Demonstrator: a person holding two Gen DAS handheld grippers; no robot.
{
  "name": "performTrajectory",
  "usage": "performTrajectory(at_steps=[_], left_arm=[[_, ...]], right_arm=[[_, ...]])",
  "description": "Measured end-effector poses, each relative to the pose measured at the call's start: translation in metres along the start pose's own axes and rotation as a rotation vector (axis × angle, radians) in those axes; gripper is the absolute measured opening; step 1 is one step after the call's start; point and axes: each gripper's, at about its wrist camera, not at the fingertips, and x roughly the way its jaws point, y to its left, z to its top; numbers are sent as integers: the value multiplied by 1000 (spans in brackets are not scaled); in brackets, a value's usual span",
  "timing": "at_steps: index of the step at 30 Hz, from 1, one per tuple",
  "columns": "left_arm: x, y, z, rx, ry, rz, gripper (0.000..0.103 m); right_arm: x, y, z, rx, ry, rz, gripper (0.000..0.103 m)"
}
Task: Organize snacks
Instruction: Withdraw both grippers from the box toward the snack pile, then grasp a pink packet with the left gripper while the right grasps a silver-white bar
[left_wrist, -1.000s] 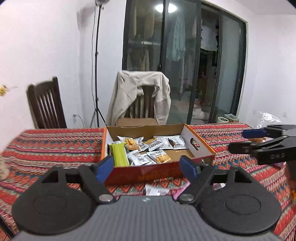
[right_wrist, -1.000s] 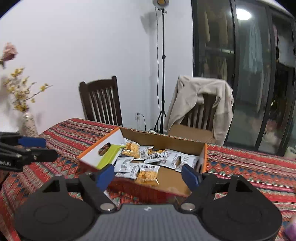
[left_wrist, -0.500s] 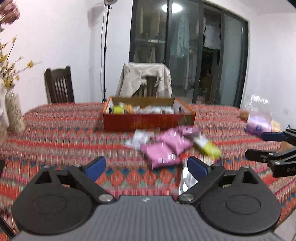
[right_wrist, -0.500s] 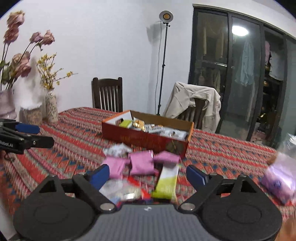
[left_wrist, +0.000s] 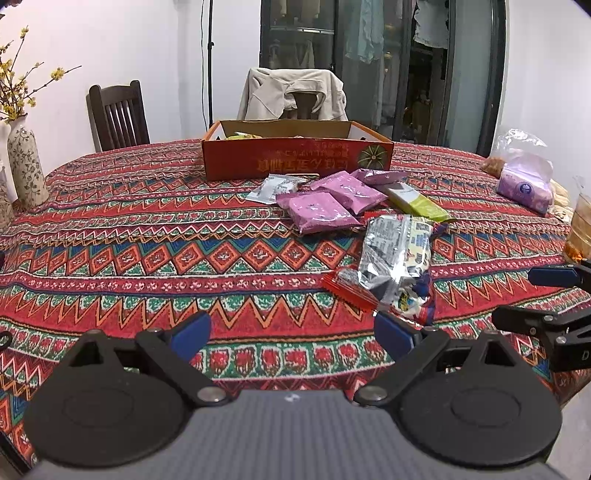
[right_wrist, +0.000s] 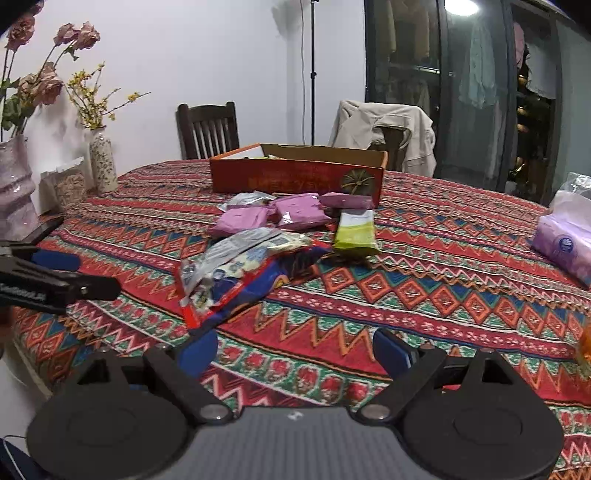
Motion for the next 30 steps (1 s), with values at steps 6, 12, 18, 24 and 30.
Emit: performTrajectory(at_steps=[6,12,18,24,30], left_arm=[[11,6,7,-19,7,-2,97],[24,19,16,-48,6,7,97],[41,44,23,-100,15,27,97],[54,62,29,-130,23,30,97],[66,61,40,-118,13,6,97]], right_arm=[[7,0,13,11,-10,26,91],[27,0,23,73,12,99,91],[58,8,39,131,35,165,91],[98,22,60,141,24,150,91],[129,44,78,18,42,75,85]])
